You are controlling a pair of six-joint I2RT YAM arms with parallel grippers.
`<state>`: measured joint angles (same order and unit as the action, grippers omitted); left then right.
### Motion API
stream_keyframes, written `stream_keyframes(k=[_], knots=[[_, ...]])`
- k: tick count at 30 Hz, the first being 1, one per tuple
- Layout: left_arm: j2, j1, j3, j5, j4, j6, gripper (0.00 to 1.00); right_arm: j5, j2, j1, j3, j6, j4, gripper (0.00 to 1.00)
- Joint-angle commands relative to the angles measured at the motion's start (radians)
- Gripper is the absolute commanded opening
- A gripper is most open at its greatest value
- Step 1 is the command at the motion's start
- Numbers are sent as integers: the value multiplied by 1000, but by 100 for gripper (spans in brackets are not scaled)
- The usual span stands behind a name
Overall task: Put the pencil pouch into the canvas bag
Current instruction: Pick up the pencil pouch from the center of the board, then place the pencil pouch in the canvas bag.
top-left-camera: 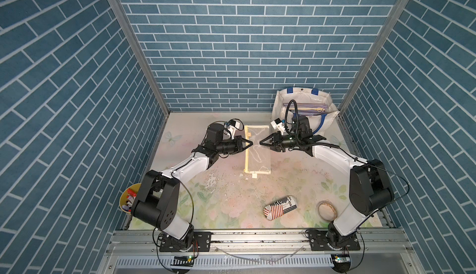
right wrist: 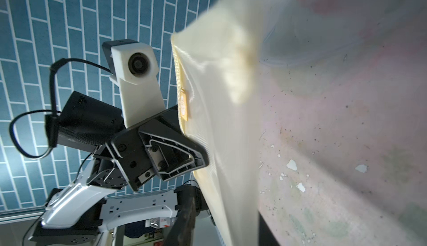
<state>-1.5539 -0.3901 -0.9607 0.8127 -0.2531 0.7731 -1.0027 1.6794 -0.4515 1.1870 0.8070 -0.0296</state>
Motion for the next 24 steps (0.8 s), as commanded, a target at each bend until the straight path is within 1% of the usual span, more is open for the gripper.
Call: stream_keyframes(k=[1,4,6,7,9,12,13,15,17,19,20,21,24], knots=[[9,4,-27,11,-10,-12,0,-36,-3,-3,46,-9,32,20],[17,5,-29,3,-8,-14,0,-36,-2,-4,60,-32,-7,11],[24,5,-32,-3,4,-20,0,-30,-2,-2,79,-54,-45,3],[30,4,-33,-8,16,-27,1,-19,-5,2,84,-60,-54,0],[43,6,-34,-25,44,-43,11,2,-14,12,89,-59,-56,0],[56,7,-34,-46,86,-65,34,43,-35,37,117,-54,-71,0],[60,8,-32,-52,97,-68,43,69,-43,47,140,-72,-101,0],[69,11,-28,-74,123,-76,62,130,-62,62,195,-127,-185,0],[84,12,-24,-110,166,-99,81,180,-76,86,257,-149,-225,0],[98,16,-21,-140,201,-119,93,223,-74,112,323,-141,-247,0],[105,17,-21,-153,216,-129,98,255,-66,123,369,-137,-274,0],[110,17,-23,-165,237,-142,99,292,-58,132,410,-133,-298,0],[125,15,-44,-206,331,-210,99,453,-44,149,521,-80,-315,0]])
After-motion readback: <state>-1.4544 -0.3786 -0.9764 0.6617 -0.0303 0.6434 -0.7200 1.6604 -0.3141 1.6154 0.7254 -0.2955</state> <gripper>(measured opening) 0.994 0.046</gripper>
